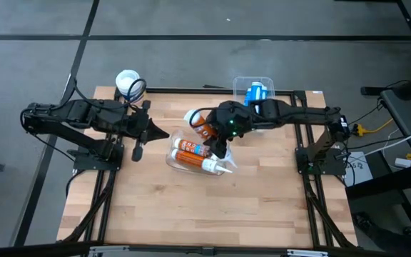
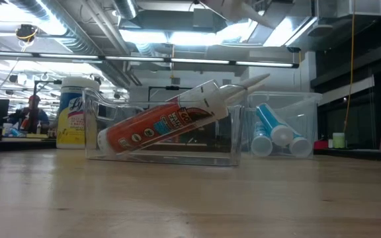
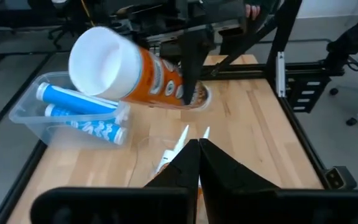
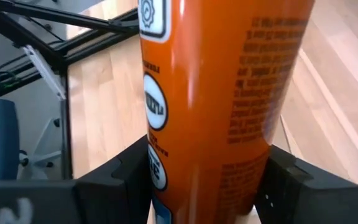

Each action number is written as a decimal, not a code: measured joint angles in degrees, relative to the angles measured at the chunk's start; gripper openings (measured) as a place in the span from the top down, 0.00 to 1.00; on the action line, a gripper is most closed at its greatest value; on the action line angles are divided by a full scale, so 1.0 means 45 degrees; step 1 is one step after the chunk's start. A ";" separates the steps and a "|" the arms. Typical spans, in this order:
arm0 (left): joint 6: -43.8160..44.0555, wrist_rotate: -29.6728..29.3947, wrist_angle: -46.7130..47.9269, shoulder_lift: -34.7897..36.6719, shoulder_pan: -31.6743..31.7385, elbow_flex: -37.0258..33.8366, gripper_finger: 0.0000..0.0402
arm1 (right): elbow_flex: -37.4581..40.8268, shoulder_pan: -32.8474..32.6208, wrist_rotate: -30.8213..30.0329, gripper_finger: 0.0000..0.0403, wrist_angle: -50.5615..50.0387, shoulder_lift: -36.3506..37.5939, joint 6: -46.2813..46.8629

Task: Pick & place silicon tubes, Sealant and Lysol wipes
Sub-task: Put the orange sealant into the left transparent bin

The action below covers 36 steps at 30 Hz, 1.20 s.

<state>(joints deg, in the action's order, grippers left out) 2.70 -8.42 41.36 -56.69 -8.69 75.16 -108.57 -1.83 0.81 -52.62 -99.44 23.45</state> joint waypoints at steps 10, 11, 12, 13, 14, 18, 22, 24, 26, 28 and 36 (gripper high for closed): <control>0.0015 -0.1823 -0.0440 -0.0005 0.0097 0.0000 0.99 | -0.0890 0.0050 0.0216 0.48 0.0063 0.0023 -0.0653; 0.0034 -0.1823 -0.0719 -0.0005 0.0174 0.0000 0.99 | -0.0890 0.0050 0.0216 0.48 0.0051 0.0024 -0.0653; 0.0164 -0.1815 -0.1049 -0.0005 0.0262 0.0000 0.98 | -0.0890 0.0050 0.0240 0.48 0.0032 0.0024 -0.0657; 0.0333 -0.1769 -0.1378 -0.0005 0.0367 0.0000 0.96 | -0.0890 0.0050 0.0329 0.48 0.0012 0.0021 -0.0658; 0.0481 -0.1574 -0.1701 -0.0005 0.0494 0.0000 0.94 | -0.0889 0.0050 0.0432 0.48 -0.0015 0.0019 -0.0658; 0.0960 -0.0404 -0.2442 -0.0034 0.0999 0.0000 0.81 | -0.0890 0.0046 0.0541 0.48 -0.0033 -0.0093 -0.0695; 0.1484 0.0229 -0.2402 -0.0174 0.1273 0.0000 0.64 | -0.0886 0.0036 0.0596 0.48 -0.0234 -0.0304 -0.0702; 0.1754 0.0293 -0.2508 -0.0253 0.1352 0.0000 0.56 | -0.0886 0.0036 0.0756 0.48 -0.0425 -0.0411 -0.0707; 0.1970 0.0542 -0.2487 -0.0317 0.1435 -0.0001 0.47 | -0.0886 -0.0016 0.0883 0.48 -0.0290 -0.0515 -0.0707; 0.2232 0.0784 -0.2501 -0.0379 0.1524 -0.0005 0.40 | -0.0886 -0.0065 0.0869 0.48 -0.0469 -0.0602 -0.0850; 0.2579 0.1148 -0.2488 -0.0628 0.1564 -0.0010 0.24 | -0.0886 -0.0329 0.1209 0.48 -0.0281 -0.0714 -0.1525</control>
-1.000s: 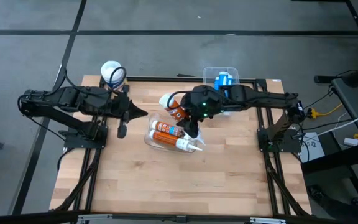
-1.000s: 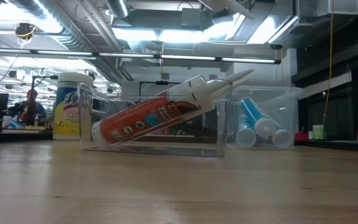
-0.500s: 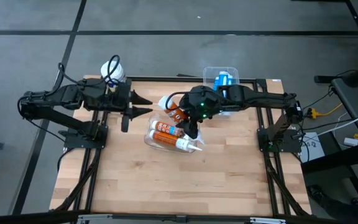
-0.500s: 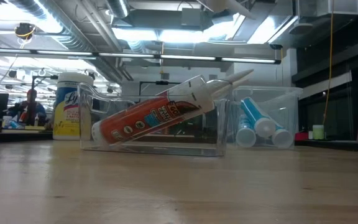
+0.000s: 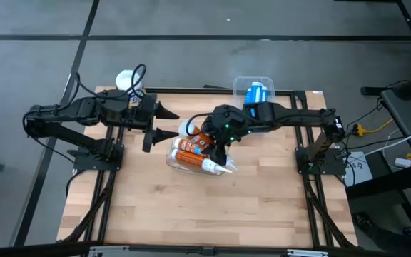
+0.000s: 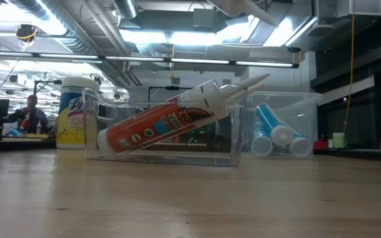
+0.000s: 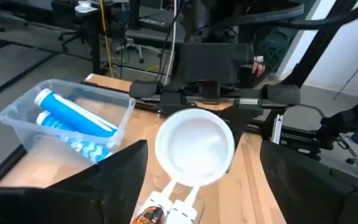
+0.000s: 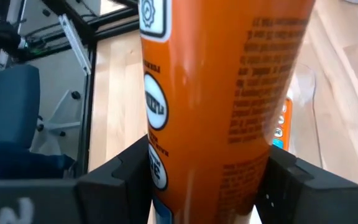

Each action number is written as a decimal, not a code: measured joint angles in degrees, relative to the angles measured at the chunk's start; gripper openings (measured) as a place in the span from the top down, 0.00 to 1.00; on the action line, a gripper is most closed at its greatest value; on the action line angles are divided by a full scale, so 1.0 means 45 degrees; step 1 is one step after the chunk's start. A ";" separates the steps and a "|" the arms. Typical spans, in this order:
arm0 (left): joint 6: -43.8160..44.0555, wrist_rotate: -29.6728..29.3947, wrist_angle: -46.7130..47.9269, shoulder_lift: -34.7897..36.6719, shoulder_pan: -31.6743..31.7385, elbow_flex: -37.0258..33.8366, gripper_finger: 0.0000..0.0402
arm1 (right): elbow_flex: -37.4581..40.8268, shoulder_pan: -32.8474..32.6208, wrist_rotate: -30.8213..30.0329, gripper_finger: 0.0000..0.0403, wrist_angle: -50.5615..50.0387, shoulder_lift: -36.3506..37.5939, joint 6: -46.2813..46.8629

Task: Pick & place silicon tubes, Sealant and Lysol wipes
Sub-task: Put the orange sealant into the left transparent bin

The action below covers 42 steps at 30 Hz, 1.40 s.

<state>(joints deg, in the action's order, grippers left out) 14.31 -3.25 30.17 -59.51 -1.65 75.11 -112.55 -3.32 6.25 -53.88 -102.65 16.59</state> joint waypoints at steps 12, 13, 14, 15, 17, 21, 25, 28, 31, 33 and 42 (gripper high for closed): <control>0.0335 0.0257 -0.0090 -0.0103 0.0000 0.0000 0.23 | 0.0000 -0.0235 -0.0086 0.48 0.0839 0.0022 -0.0452; 0.0335 0.0198 -0.0186 -0.0033 0.0000 0.0000 0.23 | 0.0000 -0.0252 -0.0139 0.48 0.0994 0.0035 -0.0458; 0.0330 0.0174 -0.0368 0.0073 -0.0001 0.0000 0.23 | -0.0053 -0.0256 -0.0145 0.48 0.1107 0.0049 -0.0460; 0.0333 0.0120 -0.0549 0.0188 0.0000 0.0000 0.23 | -0.0200 -0.0252 -0.0148 0.48 0.1095 0.0055 -0.0470; 0.0328 0.0073 -0.0985 0.0415 0.0000 0.0005 0.23 | -0.0492 -0.0256 -0.0281 0.48 0.1095 0.0115 -0.0552; 0.0262 -0.0099 -0.1315 0.0771 0.0000 0.0005 0.23 | -0.1303 -0.0261 -0.0821 0.48 0.1177 0.0146 -0.0887; 0.0250 -0.0139 -0.1449 0.0861 0.0000 0.0010 0.23 | -0.2073 -0.0252 -0.0988 0.48 0.1593 0.0146 -0.1158; 0.0243 -0.0139 -0.1452 0.0767 0.0000 0.0010 0.23 | -0.2376 -0.0256 -0.1012 0.48 0.1841 0.0155 -0.1273; 0.0310 -0.0134 -0.1674 0.0624 -0.0005 0.0010 0.23 | -0.2433 -0.0259 -0.1124 0.48 0.2291 0.0155 -0.1472; 0.0273 -0.0134 -0.2127 0.0541 -0.0037 0.0010 0.23 | -0.2433 -0.0256 -0.1134 0.48 0.2551 0.0155 -0.1471; -0.0062 0.0074 -0.2360 0.0522 -0.0063 0.0010 0.23 | -0.2448 -0.0256 -0.1265 0.48 0.1553 0.0155 -0.1321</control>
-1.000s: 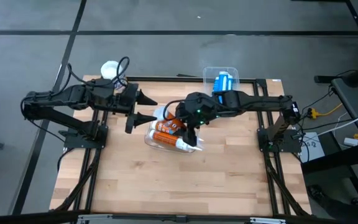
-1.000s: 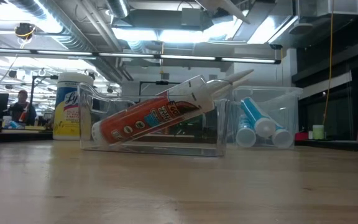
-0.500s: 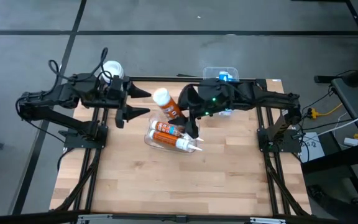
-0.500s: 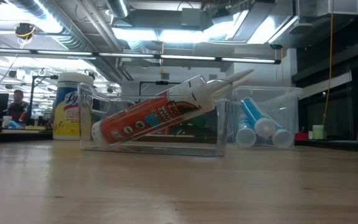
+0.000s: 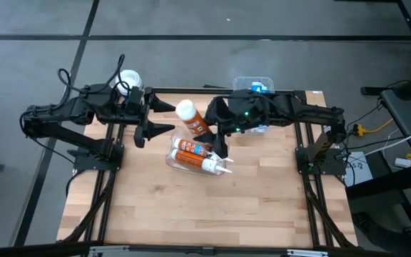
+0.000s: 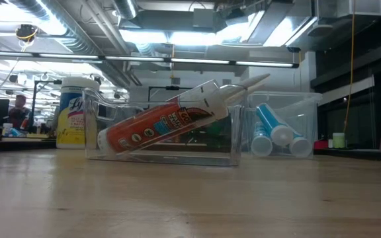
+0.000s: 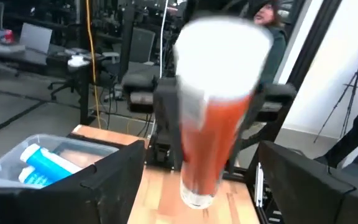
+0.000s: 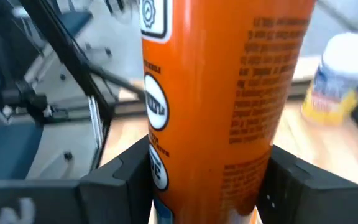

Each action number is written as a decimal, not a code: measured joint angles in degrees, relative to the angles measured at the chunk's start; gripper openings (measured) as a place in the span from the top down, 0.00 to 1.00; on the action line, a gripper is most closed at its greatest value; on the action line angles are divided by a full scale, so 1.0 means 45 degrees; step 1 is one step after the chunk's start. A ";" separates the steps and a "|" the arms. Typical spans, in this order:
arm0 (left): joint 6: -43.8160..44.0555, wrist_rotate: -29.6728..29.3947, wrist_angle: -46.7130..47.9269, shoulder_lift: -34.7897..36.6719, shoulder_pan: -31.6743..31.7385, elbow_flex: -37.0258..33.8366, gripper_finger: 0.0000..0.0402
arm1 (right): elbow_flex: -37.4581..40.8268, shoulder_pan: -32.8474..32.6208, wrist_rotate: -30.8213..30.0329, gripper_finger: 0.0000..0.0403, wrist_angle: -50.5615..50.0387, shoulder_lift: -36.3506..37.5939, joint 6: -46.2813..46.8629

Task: Pick & place silicon tubes, Sealant and Lysol wipes
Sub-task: Put the orange sealant into the left transparent bin

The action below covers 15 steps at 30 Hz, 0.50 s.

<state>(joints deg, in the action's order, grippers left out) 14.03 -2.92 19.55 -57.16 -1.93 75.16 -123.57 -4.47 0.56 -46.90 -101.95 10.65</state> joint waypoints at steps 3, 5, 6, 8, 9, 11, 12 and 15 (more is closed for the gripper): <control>-0.0527 0.0191 0.0071 0.0023 0.0000 0.0000 0.23 | 0.0000 0.0005 0.0166 0.48 -0.1610 0.0000 0.0582; -0.0604 0.0390 0.0170 0.0001 0.0000 0.0003 0.23 | 0.0000 0.0005 0.0209 0.48 -0.2749 -0.0034 0.0771; -0.0618 0.0449 0.0205 -0.0052 0.0000 0.0005 0.23 | 0.0000 0.0005 0.0212 0.48 -0.3213 -0.0059 0.0861; -0.0623 0.0466 0.0441 -0.0199 0.0000 0.0005 0.23 | 0.0000 0.0005 0.0219 0.48 -0.4021 -0.0107 0.0921; -0.0623 0.0466 0.0577 -0.0293 0.0000 0.0004 0.23 | 0.0000 0.0005 0.0219 0.48 -0.4321 -0.0109 0.0929; -0.0623 0.0466 0.0621 -0.0474 0.0000 0.0000 0.23 | 0.0000 0.0005 0.0228 0.48 -0.4610 -0.0136 0.0920; -0.0628 0.0466 0.0665 -0.0544 0.0000 0.0000 0.23 | 0.0000 0.0005 0.0231 0.48 -0.4700 -0.0146 0.0917; -0.0628 0.0508 0.0688 -0.0894 0.0000 0.0005 0.23 | 0.0024 0.0005 0.0299 0.48 -0.4963 -0.0170 0.0882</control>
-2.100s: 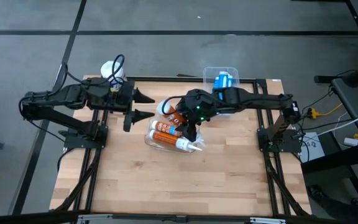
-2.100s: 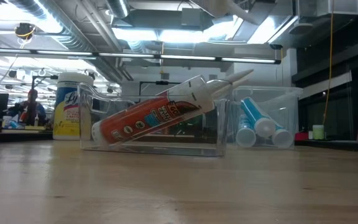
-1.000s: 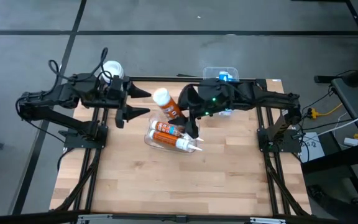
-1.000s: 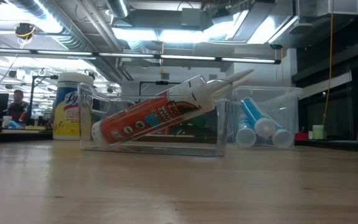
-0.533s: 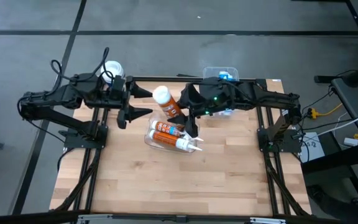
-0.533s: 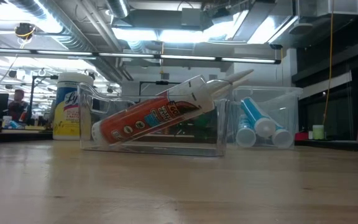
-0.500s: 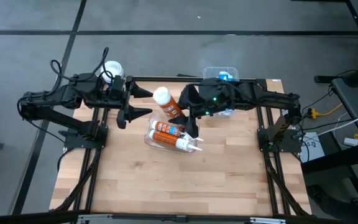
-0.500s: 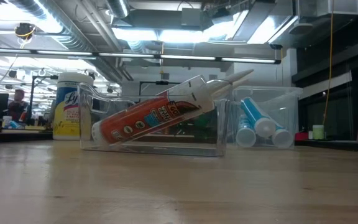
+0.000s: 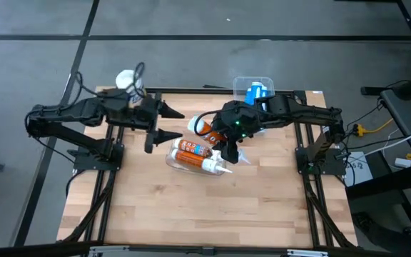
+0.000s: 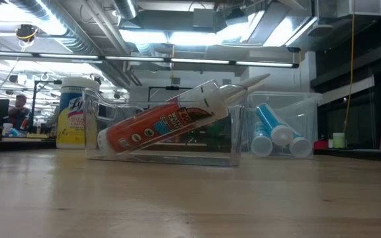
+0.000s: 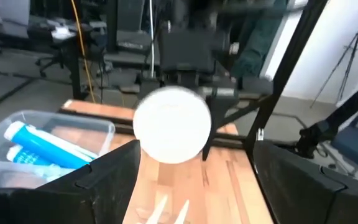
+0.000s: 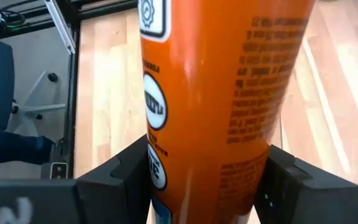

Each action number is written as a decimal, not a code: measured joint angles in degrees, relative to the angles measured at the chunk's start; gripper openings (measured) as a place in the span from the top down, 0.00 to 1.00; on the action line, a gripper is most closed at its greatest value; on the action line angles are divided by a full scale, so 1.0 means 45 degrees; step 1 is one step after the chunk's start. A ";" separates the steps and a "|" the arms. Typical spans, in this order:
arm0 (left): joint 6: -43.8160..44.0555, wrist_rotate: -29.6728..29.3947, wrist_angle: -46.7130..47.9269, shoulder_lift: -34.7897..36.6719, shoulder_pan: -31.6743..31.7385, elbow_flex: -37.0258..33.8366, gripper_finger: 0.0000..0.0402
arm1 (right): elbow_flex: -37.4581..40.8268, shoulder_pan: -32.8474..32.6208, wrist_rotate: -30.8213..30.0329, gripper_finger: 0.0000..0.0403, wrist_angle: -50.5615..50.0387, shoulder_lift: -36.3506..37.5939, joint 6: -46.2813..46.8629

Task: Pick & place silicon tubes, Sealant and Lysol wipes
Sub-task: Put the orange sealant into the left transparent bin

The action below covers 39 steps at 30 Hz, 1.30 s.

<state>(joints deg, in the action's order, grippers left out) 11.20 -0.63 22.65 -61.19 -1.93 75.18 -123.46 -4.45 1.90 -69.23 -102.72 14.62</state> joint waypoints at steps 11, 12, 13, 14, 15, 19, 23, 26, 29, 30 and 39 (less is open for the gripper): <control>0.0344 0.0848 0.0280 -0.0575 0.0322 -0.0005 0.19 | 0.0013 -0.0167 0.0180 0.48 0.0094 0.0000 -0.0174; 0.0406 0.1029 0.0282 -0.0569 0.0346 -0.0005 0.18 | 0.0015 -0.0211 0.0187 0.48 0.0092 0.0000 -0.0178; 0.0517 0.1093 0.0285 -0.0569 0.0378 -0.0005 0.18 | 0.0015 -0.0254 0.0187 0.48 0.0092 0.0000 -0.0181; 0.0613 0.1075 0.0288 -0.0569 0.0398 -0.0005 0.18 | 0.0015 -0.0290 0.0188 0.48 0.0092 0.0000 -0.0209; 0.0642 0.1033 0.0286 -0.0569 0.0403 -0.0005 0.18 | 0.0019 -0.0333 0.0204 0.48 0.0092 0.0000 -0.0275; 0.0598 0.0827 0.0254 -0.0573 0.0413 -0.0005 0.18 | 0.0019 -0.0489 0.0299 0.48 0.0143 -0.0057 -0.0312; 0.0581 0.0869 0.0275 -0.0693 0.0393 -0.0005 0.18 | 0.0034 -0.0515 0.0598 0.48 0.0180 -0.0340 -0.0296; 0.0619 0.0916 0.0224 -0.0809 0.0373 0.0000 0.18 | 0.0034 -0.0500 0.0559 0.48 0.0328 -0.0598 -0.0307; 0.0699 0.1047 0.0312 -0.0944 0.0359 0.0000 0.18 | 0.0039 -0.0513 0.0607 0.48 0.0377 -0.0751 -0.0317; 0.0699 0.1066 0.0303 -0.0971 0.0359 0.0000 0.18 | 0.0039 -0.0515 0.0607 0.48 0.0395 -0.0793 -0.0319; 0.0724 0.1283 0.0434 -0.1399 0.0364 0.0019 0.18 | 0.0039 -0.0510 0.0692 0.48 0.0466 -0.0889 -0.0307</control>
<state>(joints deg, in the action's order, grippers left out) 14.46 5.14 24.60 -67.48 -0.30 75.26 -123.28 -6.74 5.02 -67.14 -106.72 13.23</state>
